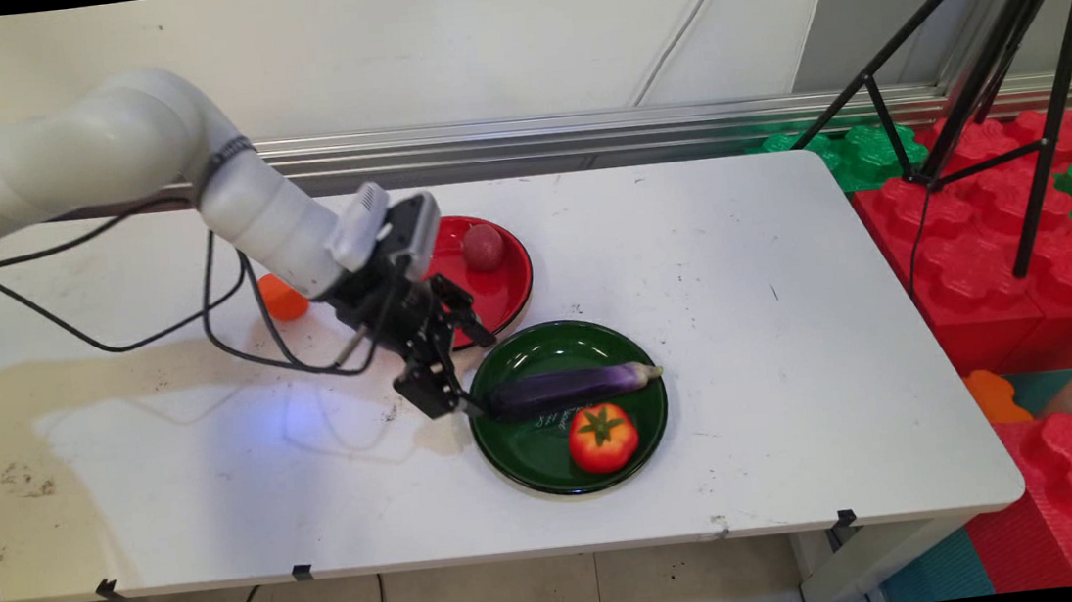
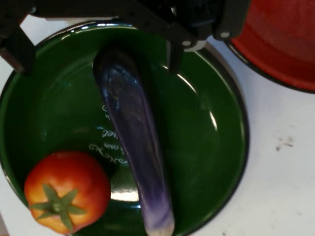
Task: Pick up the eggplant from the green plate, then place the picked object on the table
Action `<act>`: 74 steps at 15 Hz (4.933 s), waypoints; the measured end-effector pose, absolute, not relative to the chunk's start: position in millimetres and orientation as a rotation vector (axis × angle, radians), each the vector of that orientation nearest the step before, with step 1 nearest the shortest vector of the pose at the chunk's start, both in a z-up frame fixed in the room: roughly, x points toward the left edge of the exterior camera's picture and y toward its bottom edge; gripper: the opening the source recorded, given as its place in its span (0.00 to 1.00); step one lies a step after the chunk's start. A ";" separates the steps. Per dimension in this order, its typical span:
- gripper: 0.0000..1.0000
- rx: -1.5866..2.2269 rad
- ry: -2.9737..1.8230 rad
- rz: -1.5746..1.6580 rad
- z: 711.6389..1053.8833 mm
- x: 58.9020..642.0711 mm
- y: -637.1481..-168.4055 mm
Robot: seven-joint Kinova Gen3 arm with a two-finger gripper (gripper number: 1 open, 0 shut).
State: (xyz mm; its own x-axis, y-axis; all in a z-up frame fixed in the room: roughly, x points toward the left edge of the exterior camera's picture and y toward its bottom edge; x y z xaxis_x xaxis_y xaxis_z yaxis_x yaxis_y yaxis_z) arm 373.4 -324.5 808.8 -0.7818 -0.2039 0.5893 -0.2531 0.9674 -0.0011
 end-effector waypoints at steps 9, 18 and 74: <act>1.00 0.339 -2.533 0.078 771.5 343.9 -336.9; 0.00 0.341 -2.522 0.086 761.8 329.9 -347.1; 0.00 0.109 -2.772 0.212 814.1 561.4 -280.6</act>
State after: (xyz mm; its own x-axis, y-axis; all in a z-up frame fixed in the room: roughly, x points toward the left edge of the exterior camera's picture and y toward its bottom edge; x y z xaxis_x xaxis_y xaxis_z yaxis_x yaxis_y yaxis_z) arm 561.4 -280.6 814.1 -0.9333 -0.0487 0.3557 -0.1022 0.9858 -0.1333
